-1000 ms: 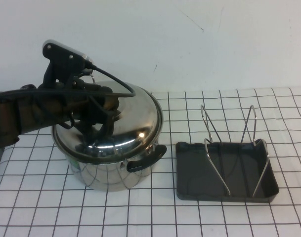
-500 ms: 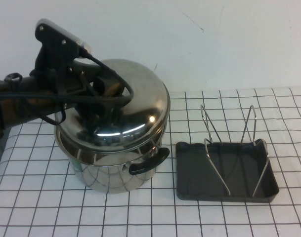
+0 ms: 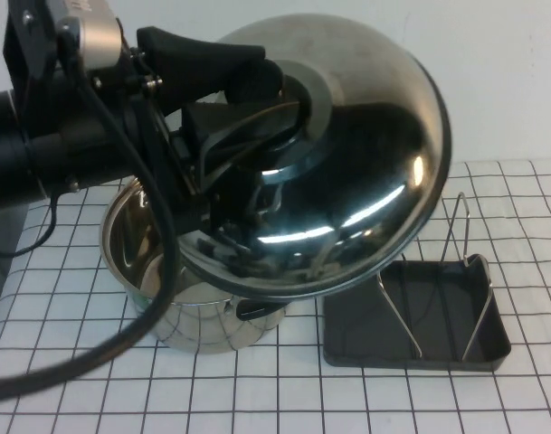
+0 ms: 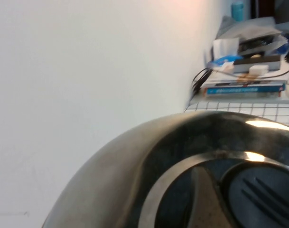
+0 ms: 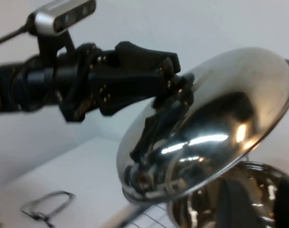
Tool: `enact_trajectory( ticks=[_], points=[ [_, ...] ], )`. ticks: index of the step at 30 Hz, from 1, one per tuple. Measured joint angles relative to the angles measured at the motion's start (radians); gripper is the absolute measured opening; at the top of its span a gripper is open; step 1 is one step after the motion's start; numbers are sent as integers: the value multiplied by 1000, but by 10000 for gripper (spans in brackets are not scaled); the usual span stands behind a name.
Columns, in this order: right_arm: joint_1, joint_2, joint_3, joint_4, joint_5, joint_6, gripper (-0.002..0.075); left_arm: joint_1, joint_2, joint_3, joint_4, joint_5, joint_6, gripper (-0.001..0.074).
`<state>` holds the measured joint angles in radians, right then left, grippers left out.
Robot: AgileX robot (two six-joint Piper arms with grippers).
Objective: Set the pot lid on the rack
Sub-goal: Hand over the pot lid
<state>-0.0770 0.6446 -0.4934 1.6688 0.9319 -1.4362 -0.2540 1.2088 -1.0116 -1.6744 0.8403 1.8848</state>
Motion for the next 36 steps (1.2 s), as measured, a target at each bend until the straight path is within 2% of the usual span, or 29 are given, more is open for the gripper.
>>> enact_trajectory(
  ticks=[5,9,18,27,36],
  points=[
    [0,0,-24,5,-21,210,400,-81,-9,-45,9,16,-2,333],
    [0,0,-27,5,-41,354,487,-154,-9,-72,11,-4,-2,333],
    [0,0,-27,7,-41,400,505,-290,-9,-77,14,-55,-2,333],
    [0,0,-27,8,-41,436,507,-303,-9,-128,16,-62,-20,333],
    [0,0,-111,8,-29,680,513,-304,-9,-223,12,-82,-57,333]
  ],
)
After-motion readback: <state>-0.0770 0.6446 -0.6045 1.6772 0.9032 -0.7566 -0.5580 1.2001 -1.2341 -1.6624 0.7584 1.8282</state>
